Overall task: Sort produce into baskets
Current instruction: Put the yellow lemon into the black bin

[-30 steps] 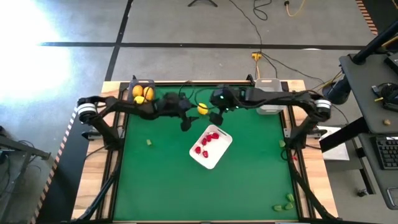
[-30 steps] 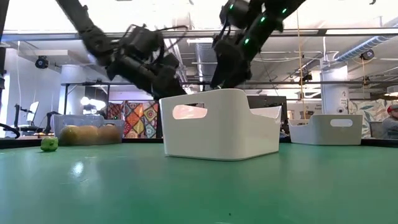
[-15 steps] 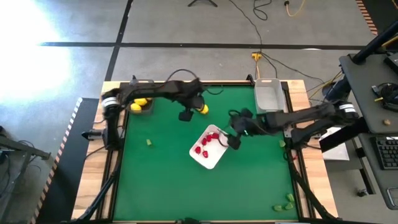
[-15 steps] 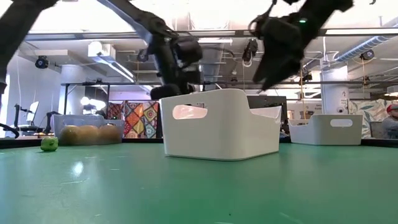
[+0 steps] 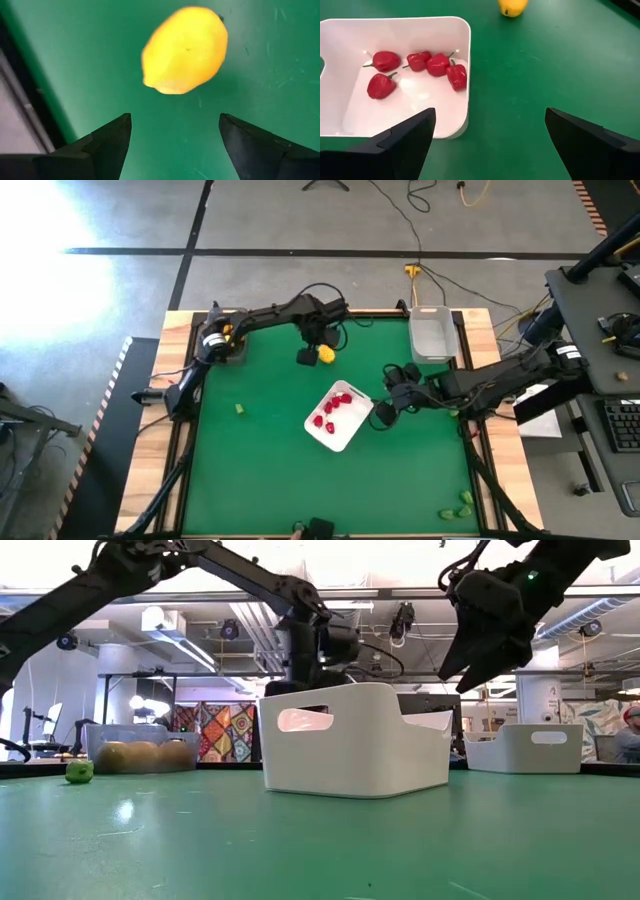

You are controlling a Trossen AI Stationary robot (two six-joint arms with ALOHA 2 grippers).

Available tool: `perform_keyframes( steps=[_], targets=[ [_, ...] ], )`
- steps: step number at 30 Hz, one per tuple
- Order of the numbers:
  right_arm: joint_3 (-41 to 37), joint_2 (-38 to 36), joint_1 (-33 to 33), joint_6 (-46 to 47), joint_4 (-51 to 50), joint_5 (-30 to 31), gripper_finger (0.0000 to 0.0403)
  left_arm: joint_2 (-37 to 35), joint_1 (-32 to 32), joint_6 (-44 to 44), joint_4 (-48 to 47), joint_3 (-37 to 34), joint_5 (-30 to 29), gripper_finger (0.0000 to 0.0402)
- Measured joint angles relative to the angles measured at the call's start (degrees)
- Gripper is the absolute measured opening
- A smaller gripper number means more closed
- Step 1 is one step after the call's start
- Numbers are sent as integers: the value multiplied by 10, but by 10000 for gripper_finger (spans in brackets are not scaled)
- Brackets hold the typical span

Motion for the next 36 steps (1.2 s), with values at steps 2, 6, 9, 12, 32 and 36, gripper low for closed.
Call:
perform_keyframes(
  steps=[2,6,9,12,32,36],
  targets=[
    [0,0,0,-3,0,0,368,-7,-3,-5,4,3,12,283],
    [0,0,0,-7,0,1,368,-18,-23,12,28,-3,29,283],
    [0,0,0,-7,0,1,368,-15,-34,33,55,-21,30,283],
    [0,0,0,-7,0,1,368,-14,-42,55,73,-29,11,283],
    [0,1,0,25,8,1,368,-19,-39,80,210,-136,8,282],
    [0,1,0,25,18,14,368,-17,-39,68,207,-135,8,266]
  ],
)
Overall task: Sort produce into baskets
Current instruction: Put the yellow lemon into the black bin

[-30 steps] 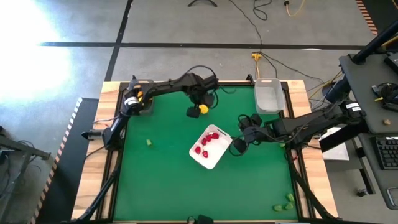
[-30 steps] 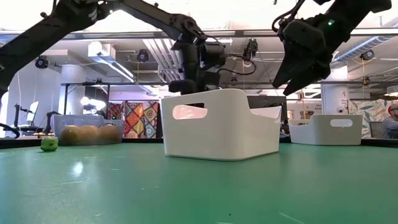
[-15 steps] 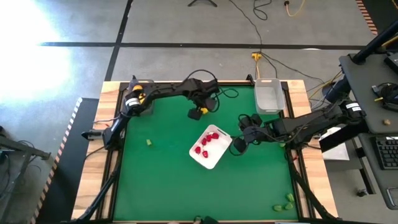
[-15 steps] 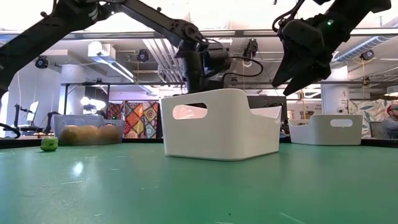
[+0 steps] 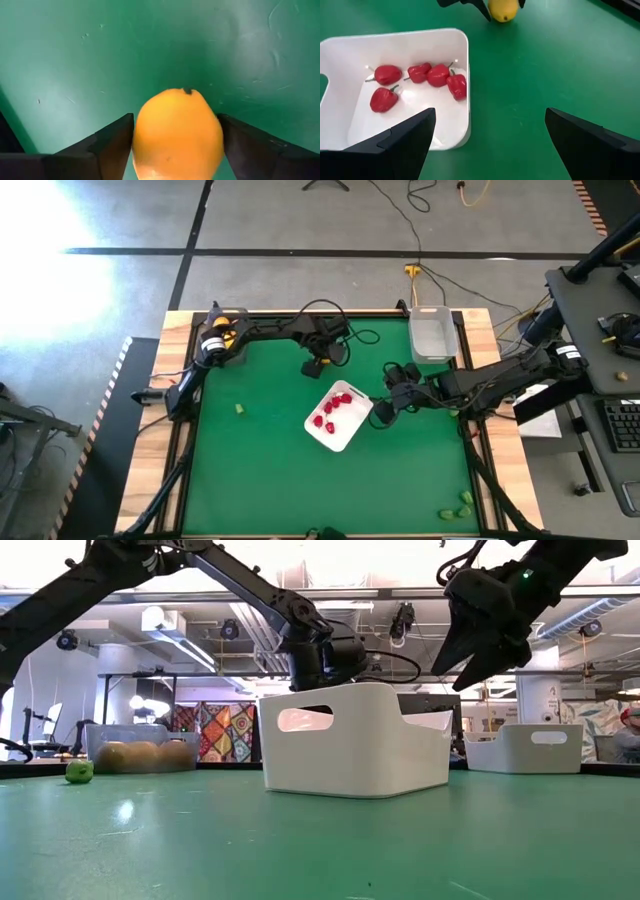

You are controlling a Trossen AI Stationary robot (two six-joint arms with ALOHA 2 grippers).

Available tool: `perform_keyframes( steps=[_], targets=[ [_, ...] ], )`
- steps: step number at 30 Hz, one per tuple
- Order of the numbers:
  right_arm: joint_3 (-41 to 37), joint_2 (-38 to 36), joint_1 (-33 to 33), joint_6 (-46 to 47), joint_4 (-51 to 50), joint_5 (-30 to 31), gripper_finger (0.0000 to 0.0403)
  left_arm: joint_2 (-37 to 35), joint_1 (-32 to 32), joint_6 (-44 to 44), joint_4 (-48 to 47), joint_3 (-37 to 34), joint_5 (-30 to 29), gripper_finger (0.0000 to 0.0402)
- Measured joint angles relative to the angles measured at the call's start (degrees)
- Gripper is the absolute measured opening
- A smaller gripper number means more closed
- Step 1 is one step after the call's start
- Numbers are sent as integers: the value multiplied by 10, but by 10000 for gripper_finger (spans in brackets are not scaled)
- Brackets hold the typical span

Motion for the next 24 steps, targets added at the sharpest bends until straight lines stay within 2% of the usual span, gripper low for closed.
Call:
perform_keyframes(
  steps=[7,12,17,24],
  targets=[
    [0,0,1,5,0,0,368,-2,4,-41,-18,1,8,190],
    [0,0,1,-1,0,1,368,-40,5,-100,-91,0,59,190],
    [0,0,1,-7,0,1,368,-129,10,-141,-124,-42,71,190],
    [0,0,1,-1,3,0,368,-329,38,-211,-101,-198,63,192]
  ],
)
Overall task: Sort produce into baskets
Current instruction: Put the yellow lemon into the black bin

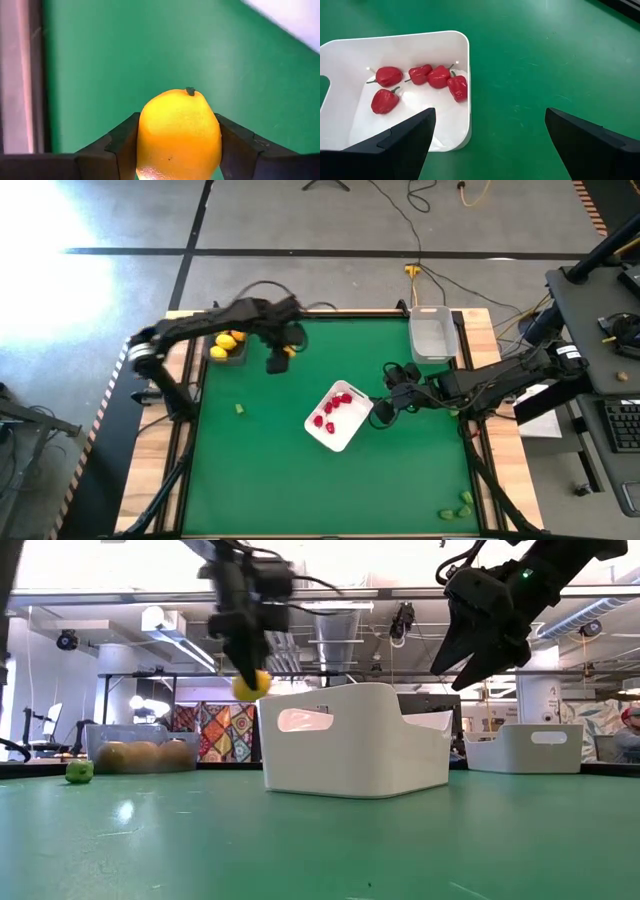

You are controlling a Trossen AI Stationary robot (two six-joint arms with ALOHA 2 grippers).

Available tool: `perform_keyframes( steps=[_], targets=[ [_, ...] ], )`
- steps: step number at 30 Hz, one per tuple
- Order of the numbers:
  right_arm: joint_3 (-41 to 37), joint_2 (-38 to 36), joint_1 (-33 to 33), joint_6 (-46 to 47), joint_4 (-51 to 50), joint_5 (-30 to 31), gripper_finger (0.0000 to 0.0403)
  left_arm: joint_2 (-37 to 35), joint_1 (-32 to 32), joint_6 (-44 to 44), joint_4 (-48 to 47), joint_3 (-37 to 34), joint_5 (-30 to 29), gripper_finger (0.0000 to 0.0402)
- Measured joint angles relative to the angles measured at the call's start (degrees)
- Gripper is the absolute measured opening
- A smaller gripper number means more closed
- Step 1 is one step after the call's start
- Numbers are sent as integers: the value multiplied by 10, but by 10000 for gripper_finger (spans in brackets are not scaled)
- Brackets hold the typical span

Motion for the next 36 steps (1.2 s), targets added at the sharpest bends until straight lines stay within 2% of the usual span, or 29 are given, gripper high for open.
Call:
perform_keyframes(
  steps=[5,11,16,19,27,31,36],
  targets=[
    [0,0,0,0,0,0,368,-137,40,-61,22,-113,-76,193],
    [0,0,0,0,0,0,368,-206,129,-161,16,-168,-103,193],
    [0,0,0,0,1,0,368,-209,204,-272,2,-196,-109,194],
    [0,0,0,0,0,0,368,-203,227,-318,2,-214,-112,194],
    [0,0,0,0,0,0,368,-195,233,-403,4,-254,-115,194],
    [0,0,0,0,0,0,368,-192,241,-427,23,-286,-142,194],
    [0,0,0,0,0,0,368,-192,240,-437,50,-303,-144,194]
  ],
)
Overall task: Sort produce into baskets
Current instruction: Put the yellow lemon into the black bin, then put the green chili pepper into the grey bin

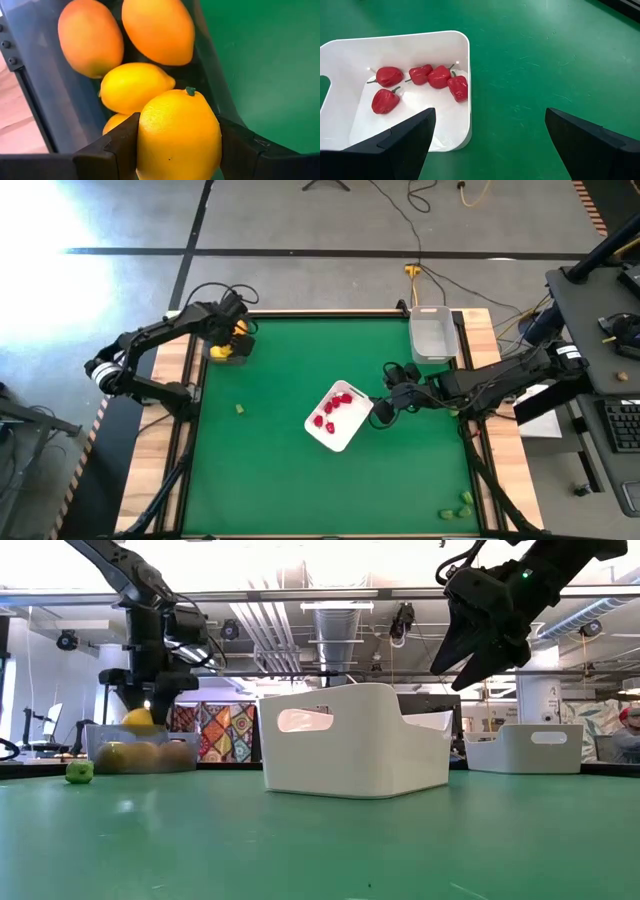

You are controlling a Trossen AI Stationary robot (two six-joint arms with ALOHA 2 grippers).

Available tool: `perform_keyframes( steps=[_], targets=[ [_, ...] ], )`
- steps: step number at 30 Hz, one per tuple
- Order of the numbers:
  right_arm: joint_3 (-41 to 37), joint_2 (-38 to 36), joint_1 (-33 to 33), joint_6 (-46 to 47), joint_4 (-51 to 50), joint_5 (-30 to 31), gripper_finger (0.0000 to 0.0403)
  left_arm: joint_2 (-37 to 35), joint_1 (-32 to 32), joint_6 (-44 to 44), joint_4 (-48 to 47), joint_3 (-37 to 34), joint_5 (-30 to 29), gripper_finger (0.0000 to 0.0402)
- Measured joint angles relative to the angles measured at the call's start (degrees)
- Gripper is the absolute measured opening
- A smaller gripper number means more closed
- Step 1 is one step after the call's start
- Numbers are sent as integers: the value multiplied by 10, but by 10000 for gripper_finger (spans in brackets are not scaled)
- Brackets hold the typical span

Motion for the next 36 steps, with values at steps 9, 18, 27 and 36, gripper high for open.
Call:
perform_keyframes(
  steps=[9,18,27,36],
  targets=[
    [0,0,0,0,0,0,368,0,0,20,27,-9,0,227],
    [0,0,0,0,0,0,368,-41,-4,45,22,-2,15,321],
    [0,0,0,0,0,0,368,-237,-197,-11,30,3,145,317],
    [0,0,0,0,0,0,368,-334,-665,-376,37,-104,-81,315]
  ],
)
